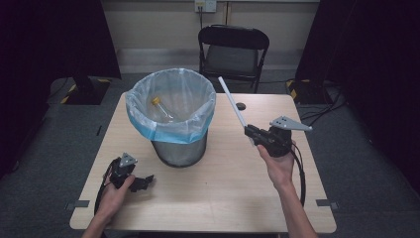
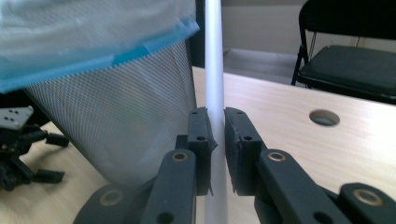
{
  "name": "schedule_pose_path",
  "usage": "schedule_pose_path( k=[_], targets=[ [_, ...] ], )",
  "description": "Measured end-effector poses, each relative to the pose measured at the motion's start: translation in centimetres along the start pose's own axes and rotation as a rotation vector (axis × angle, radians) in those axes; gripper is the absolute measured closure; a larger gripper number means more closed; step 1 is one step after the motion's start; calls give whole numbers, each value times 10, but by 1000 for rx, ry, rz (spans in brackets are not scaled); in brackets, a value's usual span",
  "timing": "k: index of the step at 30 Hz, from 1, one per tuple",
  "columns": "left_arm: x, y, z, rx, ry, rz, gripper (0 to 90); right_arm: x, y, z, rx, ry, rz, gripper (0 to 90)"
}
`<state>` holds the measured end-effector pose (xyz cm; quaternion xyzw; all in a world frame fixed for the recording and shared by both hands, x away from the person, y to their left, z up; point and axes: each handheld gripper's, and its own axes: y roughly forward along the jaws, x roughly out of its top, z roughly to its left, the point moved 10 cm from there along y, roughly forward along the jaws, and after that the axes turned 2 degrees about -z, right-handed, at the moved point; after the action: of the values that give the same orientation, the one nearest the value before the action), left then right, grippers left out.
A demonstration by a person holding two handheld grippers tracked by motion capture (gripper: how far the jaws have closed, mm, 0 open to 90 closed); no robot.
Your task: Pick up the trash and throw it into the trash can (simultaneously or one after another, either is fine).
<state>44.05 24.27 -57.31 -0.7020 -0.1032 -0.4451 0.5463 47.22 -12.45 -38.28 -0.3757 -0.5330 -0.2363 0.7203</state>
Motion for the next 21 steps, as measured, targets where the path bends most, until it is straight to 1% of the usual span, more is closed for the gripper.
schedule_pose_path(
  k=[3, 9, 12, 20, 21],
  targets=[
    [0, 0, 0, 0, 0, 0, 0, 11, 2, 4, 17, 5, -23, 815],
    [0, 0, 0, 0, 0, 0, 0, 31, 5, 11, 38, -10, -54, 815],
    [0, 0, 0, 0, 0, 0, 0, 38, 9, 16, 65, -11, -58, 814],
    [0, 0, 0, 0, 0, 0, 0, 63, 13, 27, 95, -28, -92, 814],
    [0, 0, 0, 0, 0, 0, 0, 63, 13, 27, 95, -28, -92, 814]
  ],
)
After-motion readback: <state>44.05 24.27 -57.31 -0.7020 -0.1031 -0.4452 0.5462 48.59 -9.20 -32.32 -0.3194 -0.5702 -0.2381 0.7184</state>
